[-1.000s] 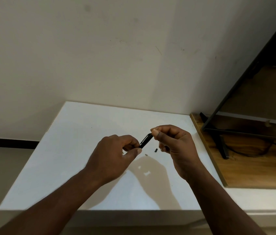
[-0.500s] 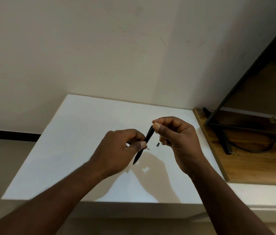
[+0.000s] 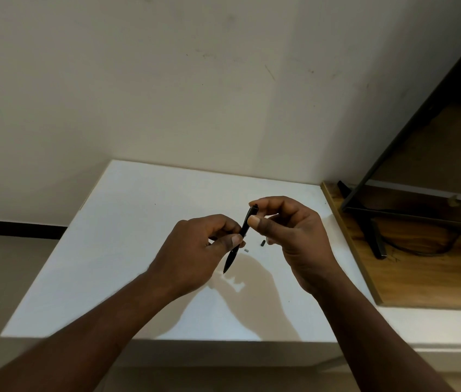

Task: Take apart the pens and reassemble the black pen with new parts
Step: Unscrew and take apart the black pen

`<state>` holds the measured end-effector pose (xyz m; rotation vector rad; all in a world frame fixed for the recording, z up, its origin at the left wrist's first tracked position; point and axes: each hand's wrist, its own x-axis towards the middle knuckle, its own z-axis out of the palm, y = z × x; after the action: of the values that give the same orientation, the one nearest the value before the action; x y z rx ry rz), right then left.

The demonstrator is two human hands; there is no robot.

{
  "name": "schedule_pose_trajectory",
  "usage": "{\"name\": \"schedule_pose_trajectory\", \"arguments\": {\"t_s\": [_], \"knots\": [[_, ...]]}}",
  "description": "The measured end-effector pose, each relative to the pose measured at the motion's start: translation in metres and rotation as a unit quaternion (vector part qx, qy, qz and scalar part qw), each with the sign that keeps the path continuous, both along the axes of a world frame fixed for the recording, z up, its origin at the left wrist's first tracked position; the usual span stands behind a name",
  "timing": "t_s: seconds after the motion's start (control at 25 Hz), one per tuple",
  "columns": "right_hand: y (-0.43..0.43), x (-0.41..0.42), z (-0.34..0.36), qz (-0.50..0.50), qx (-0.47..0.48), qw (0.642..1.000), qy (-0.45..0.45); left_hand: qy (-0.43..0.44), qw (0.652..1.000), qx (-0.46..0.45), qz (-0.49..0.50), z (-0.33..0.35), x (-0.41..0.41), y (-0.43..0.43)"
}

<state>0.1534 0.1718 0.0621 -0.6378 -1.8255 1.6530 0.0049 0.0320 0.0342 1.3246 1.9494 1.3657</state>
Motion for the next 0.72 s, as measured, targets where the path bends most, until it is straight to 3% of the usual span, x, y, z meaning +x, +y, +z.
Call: {"name": "schedule_pose_trajectory", "arguments": {"t_s": [0.48,0.72], "knots": [[-0.0056,-0.0012,0.0029,0.001,0.028,0.999,0.043,-0.006,1.000,-0.003,0.003,-0.0016,-0.0007,0.0010],[-0.0025,-0.0020,-0.0001,-0.040,0.038,0.998,0.019,-0.004,0.999,-0.033,0.023,-0.0067,-0.0023,0.0027]]}}
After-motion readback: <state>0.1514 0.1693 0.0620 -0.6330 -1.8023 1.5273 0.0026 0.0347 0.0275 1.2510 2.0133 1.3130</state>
